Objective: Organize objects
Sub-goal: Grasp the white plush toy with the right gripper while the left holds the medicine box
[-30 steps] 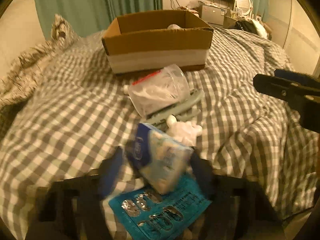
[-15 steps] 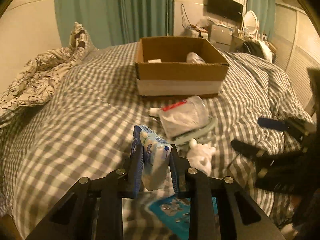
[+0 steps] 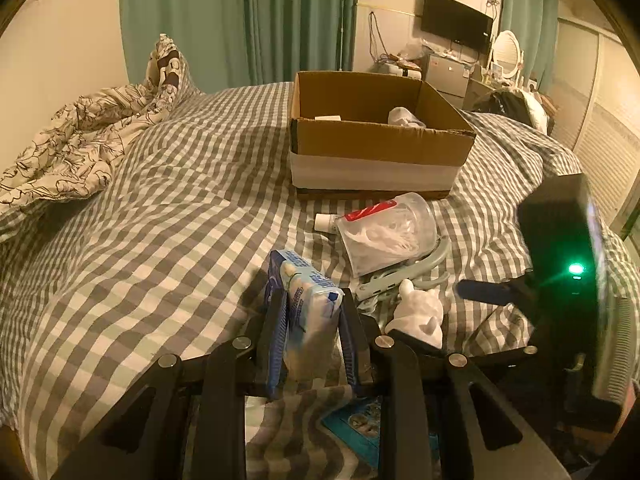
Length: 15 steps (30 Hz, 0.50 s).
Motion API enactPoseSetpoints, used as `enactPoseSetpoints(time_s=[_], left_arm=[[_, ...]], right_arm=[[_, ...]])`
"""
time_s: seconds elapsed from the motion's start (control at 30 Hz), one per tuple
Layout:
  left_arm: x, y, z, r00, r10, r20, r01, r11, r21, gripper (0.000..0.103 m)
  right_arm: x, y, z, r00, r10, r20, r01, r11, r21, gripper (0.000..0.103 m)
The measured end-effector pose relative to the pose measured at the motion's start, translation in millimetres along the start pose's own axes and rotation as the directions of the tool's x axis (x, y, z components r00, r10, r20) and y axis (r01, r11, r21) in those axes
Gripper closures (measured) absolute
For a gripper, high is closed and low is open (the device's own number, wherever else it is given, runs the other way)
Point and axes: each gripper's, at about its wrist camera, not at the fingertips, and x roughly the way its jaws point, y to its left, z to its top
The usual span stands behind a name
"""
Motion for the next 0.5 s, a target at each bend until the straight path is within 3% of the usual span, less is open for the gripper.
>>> enactPoseSetpoints(time_s=[0.27, 0.5], left_arm=[[3.7, -1.6, -1.5, 1.000, 0.002, -0.005, -0.002, 1.000, 0.010, 0.078], [2.7, -4.3, -1.6, 1.000, 0.017, -0.009, -0.016, 1.000, 0.013, 0.078]], right_arm=[[29.6, 3.3, -2.6, 0.998, 0.005, -0.066, -0.005, 1.000, 0.000, 0.021], [15.2, 0.9, -6.9, 1.000, 0.007, -0.028, -0.007, 1.000, -0.012, 0.023]])
